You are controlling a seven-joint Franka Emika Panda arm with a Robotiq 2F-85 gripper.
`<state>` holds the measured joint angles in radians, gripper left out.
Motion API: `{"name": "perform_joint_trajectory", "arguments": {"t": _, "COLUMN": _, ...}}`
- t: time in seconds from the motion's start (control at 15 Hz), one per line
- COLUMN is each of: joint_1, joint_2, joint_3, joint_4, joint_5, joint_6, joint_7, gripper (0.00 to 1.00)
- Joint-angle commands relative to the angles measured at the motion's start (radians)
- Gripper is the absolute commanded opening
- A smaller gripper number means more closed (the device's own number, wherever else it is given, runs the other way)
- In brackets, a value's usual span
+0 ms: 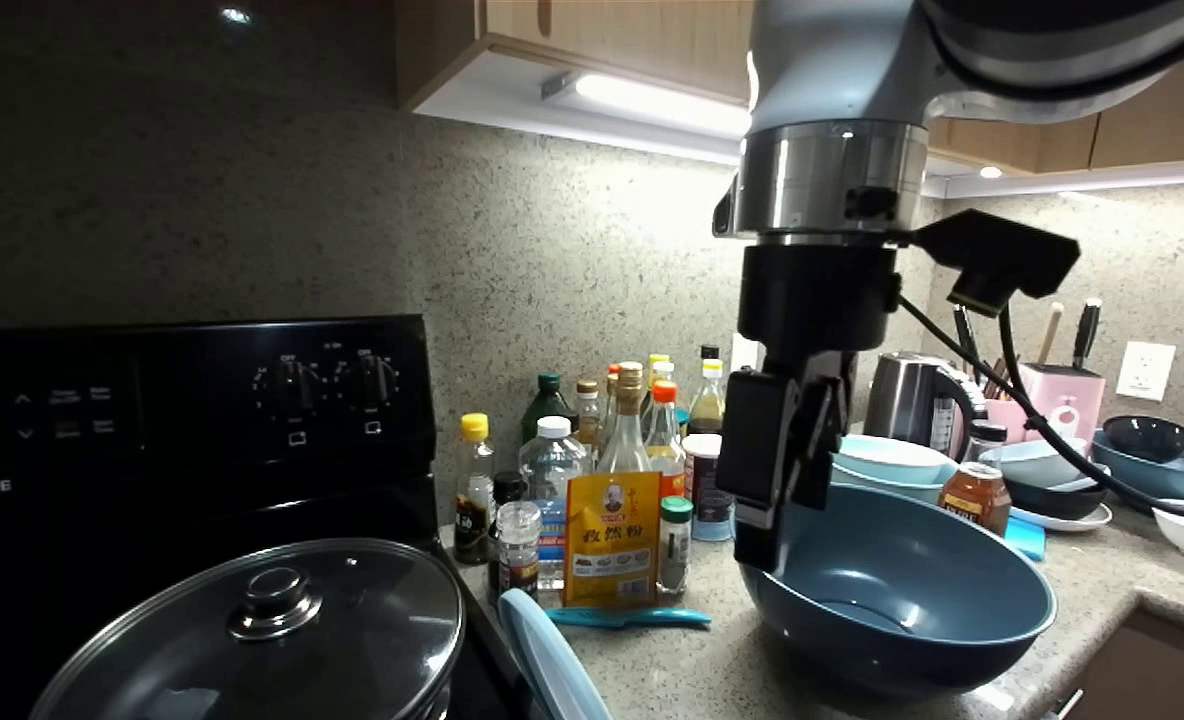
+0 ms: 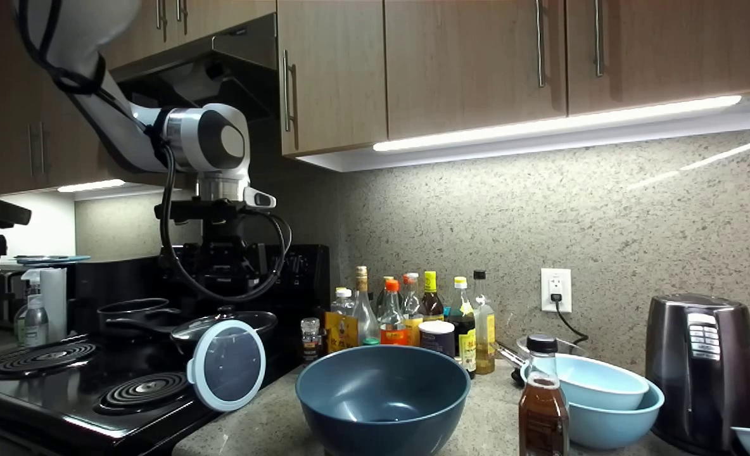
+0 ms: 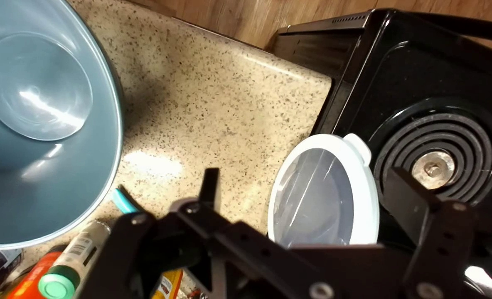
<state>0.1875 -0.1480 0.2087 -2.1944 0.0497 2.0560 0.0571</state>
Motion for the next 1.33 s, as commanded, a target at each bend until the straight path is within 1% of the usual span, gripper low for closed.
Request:
{"name": "perform_joint_trajectory", "arguments": {"t": 0.0, "joint_1": 0.012, "joint_2": 0.07, "joint_3": 0.011, "joint_4": 0.068, "joint_5": 0.0, "joint_6": 0.037, "joint_7": 0.015, "gripper": 1.0}}
{"name": "perform_joint_trajectory", "arguments": {"t": 0.2, "joint_1": 0.023, "joint_2": 0.164, "joint_3": 0.027, "joint_4": 0.162, "joint_5": -0.009, "joint_6": 0.051, "joint_7": 0.014, "gripper": 1.0}}
{"name": "perform_joint_trajectory", "arguments": {"t": 0.53, "joint_1": 0.068, "joint_2": 0.383, "joint_3": 0.041, "joint_4": 0.384, "joint_5": -0.042, "joint_6": 0.008, "joint_7": 0.005, "gripper": 1.0}}
{"name": "perform_joint_trajectory", "arguments": {"t": 0.73, "joint_1": 0.092, "joint_2": 0.478, "joint_3": 0.036, "joint_4": 0.48, "joint_5": -0.047, "joint_6": -0.01, "joint_7": -0.003, "gripper": 1.0}}
{"name": "perform_joint_trajectory", "arguments": {"t": 0.87, "joint_1": 0.099, "joint_2": 0.517, "joint_3": 0.03, "joint_4": 0.522, "joint_5": -0.037, "joint_6": -0.022, "joint_7": -0.002, "gripper": 1.0}}
{"name": "perform_joint_trajectory", "arguments": {"t": 1.0, "joint_1": 0.111, "joint_2": 0.538, "joint_3": 0.018, "joint_4": 0.547, "joint_5": -0.054, "joint_6": -0.041, "joint_7": 0.023, "gripper": 1.0}}
{"name": "perform_joint_trajectory", "arguments": {"t": 1.07, "joint_1": 0.117, "joint_2": 0.537, "joint_3": 0.011, "joint_4": 0.552, "joint_5": -0.064, "joint_6": -0.065, "joint_7": 0.042, "gripper": 1.0}}
{"name": "perform_joint_trajectory", "arguments": {"t": 1.13, "joint_1": 0.104, "joint_2": 0.531, "joint_3": 0.021, "joint_4": 0.526, "joint_5": -0.03, "joint_6": -0.023, "joint_7": 0.005, "gripper": 1.0}}
{"name": "perform_joint_trajectory", "arguments": {"t": 1.27, "joint_1": 0.108, "joint_2": 0.539, "joint_3": 0.015, "joint_4": 0.544, "joint_5": -0.036, "joint_6": -0.044, "joint_7": 0.01, "gripper": 1.0}}
